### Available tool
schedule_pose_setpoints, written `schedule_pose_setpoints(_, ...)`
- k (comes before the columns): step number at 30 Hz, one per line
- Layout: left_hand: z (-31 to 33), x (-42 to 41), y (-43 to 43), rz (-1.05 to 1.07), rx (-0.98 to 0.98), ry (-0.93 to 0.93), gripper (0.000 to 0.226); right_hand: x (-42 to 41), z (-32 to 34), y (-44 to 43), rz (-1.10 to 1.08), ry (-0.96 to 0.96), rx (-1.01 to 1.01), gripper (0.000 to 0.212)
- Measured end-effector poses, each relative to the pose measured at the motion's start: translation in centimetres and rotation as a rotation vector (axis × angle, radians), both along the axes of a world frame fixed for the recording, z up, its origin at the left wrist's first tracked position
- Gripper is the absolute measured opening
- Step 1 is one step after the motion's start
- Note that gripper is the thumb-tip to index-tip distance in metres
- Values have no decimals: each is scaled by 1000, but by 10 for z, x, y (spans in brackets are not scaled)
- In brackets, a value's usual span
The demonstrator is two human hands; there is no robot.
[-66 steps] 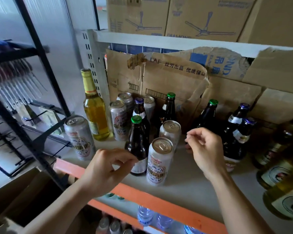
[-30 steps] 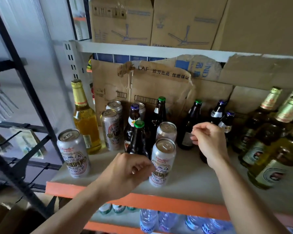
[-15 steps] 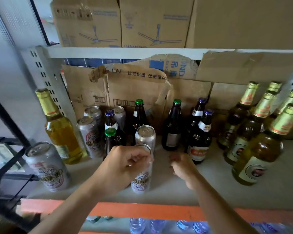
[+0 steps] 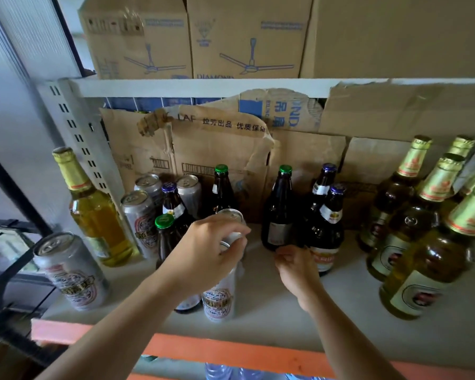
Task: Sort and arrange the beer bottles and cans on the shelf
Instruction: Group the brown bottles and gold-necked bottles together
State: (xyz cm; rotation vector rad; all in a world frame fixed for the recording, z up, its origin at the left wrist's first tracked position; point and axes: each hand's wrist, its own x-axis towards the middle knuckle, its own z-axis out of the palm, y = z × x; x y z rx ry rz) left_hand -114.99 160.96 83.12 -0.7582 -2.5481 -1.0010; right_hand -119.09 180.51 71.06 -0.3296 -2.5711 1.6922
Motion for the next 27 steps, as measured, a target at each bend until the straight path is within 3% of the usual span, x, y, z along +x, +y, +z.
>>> schedule_pose_setpoints(6, -11, -23, 16, 84, -172, -24, 42, 0, 22, -1, 33, 52, 131, 16)
schedule_pose_setpoints(15, -6, -40, 20, 100, -356, -121, 59, -17, 98, 5, -112, 396, 207, 32)
schedule_pose_setpoints(20, -13, -42, 25, 136, -349, -150, 57, -40, 119, 4, -121, 259, 408, 50)
schedule_pose_setpoints(27, -16, -43, 24, 146, -339, -119, 54, -70, 133, -1, -193, 208, 401, 51)
